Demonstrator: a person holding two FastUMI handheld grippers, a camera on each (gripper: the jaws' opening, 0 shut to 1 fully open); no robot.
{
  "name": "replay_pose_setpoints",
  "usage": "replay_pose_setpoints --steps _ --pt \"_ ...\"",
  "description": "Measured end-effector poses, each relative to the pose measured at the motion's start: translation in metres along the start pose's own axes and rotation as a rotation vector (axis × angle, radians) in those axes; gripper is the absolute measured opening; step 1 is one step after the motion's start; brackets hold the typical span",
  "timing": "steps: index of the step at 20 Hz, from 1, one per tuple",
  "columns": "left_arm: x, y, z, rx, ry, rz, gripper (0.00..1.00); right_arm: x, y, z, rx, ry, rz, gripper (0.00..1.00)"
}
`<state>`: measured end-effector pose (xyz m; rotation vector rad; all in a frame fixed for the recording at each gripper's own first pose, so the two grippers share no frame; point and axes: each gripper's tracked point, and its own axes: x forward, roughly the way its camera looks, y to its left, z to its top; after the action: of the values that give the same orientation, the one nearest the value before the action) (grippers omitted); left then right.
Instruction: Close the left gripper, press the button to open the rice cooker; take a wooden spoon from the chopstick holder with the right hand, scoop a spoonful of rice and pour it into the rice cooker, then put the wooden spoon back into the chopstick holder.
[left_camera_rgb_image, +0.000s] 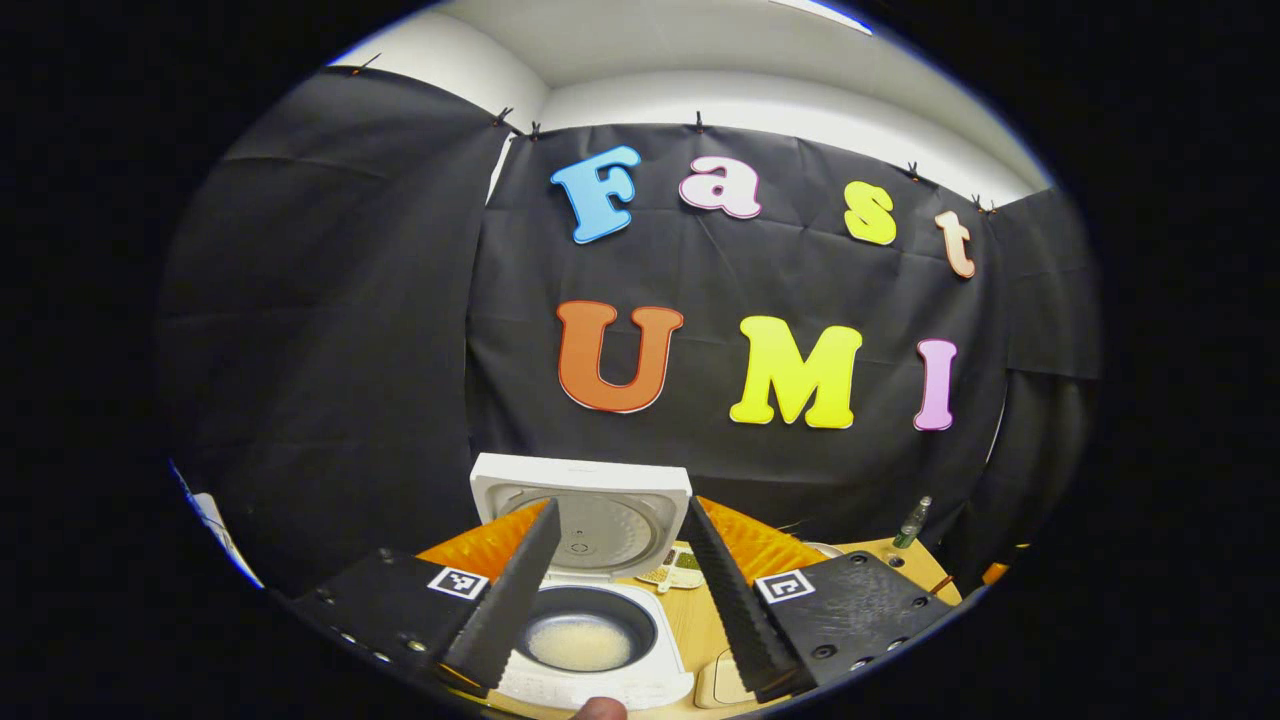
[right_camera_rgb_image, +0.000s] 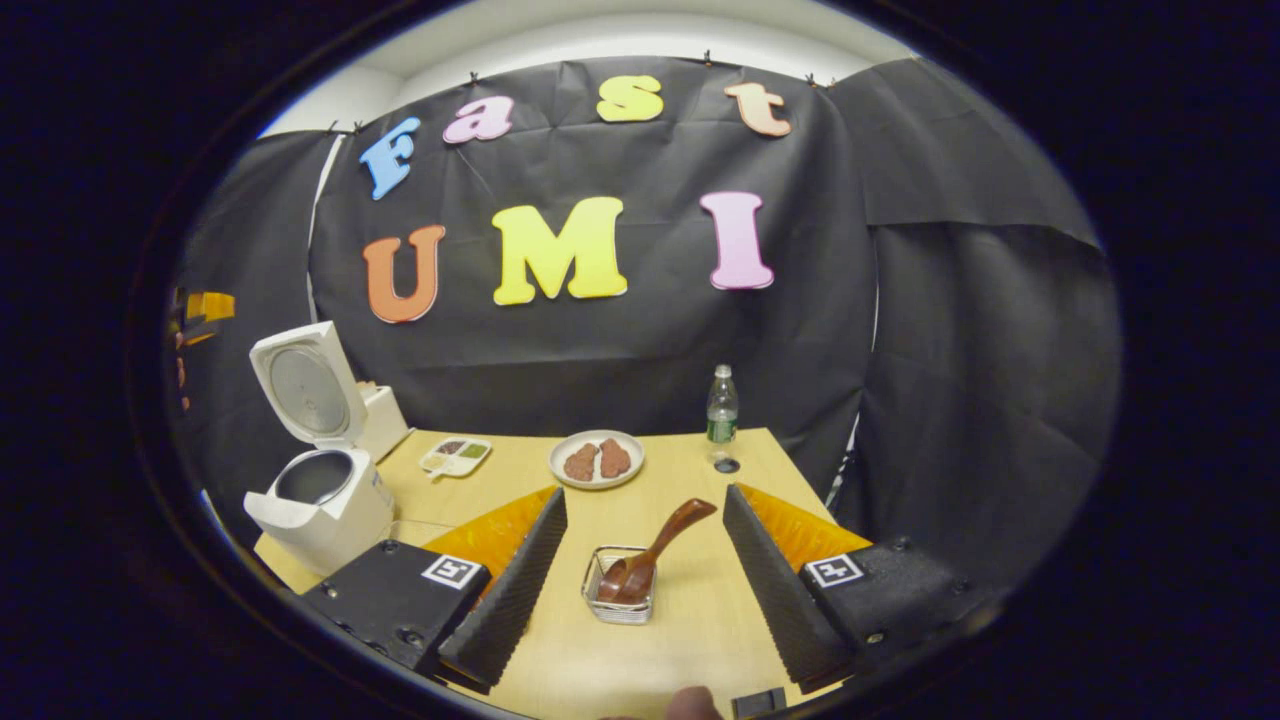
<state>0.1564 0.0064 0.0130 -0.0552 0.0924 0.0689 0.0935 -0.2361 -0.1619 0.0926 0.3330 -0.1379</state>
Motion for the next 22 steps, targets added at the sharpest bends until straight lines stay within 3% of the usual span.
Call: replay_pose_setpoints --steps 1,2,3,8,12,13,15,17,19,20,22 --pt "-0.004 -0.003 0.002 0.006 -0.008 0.001 0.78 0.009 -0.003 -0.008 0.012 0.019 0.003 1.00" --pt "-0.007 -0.005 0.003 0.016 -0.013 0.005 0.95 0.017 -0.006 -0.017 0.027 0.039 0.009 1.00" --pt "-0.009 -0.006 0.001 0.023 -0.012 0.016 0.97 0.026 -0.008 -0.026 0.045 0.061 0.015 1.00" --pt "-0.023 -0.015 0.006 0.061 -0.042 0.087 0.94 0.080 -0.017 -0.063 0.114 0.160 0.060 1.00" --pt "-0.019 -0.036 0.005 0.040 -0.039 0.106 0.94 0.128 -0.022 -0.089 0.162 0.234 0.094 0.86" --pt "-0.018 -0.042 0.003 0.037 -0.033 0.111 0.94 0.136 -0.022 -0.095 0.175 0.253 0.102 0.89" --pt "-0.012 -0.048 -0.002 0.044 -0.018 0.132 0.94 0.150 -0.023 -0.103 0.194 0.274 0.123 0.83" --pt "-0.007 -0.053 -0.004 0.048 -0.010 0.147 0.94 0.158 -0.019 -0.106 0.195 0.285 0.158 0.68" --pt "-0.006 -0.060 -0.006 0.051 -0.006 0.154 0.94 0.165 -0.013 -0.110 0.197 0.300 0.188 0.63" --pt "-0.003 -0.063 -0.009 0.052 0.000 0.153 0.94 0.168 -0.012 -0.113 0.198 0.312 0.195 0.49" --pt "0.000 -0.068 -0.011 0.050 0.009 0.148 0.94 0.170 -0.013 -0.112 0.209 0.316 0.190 0.39"
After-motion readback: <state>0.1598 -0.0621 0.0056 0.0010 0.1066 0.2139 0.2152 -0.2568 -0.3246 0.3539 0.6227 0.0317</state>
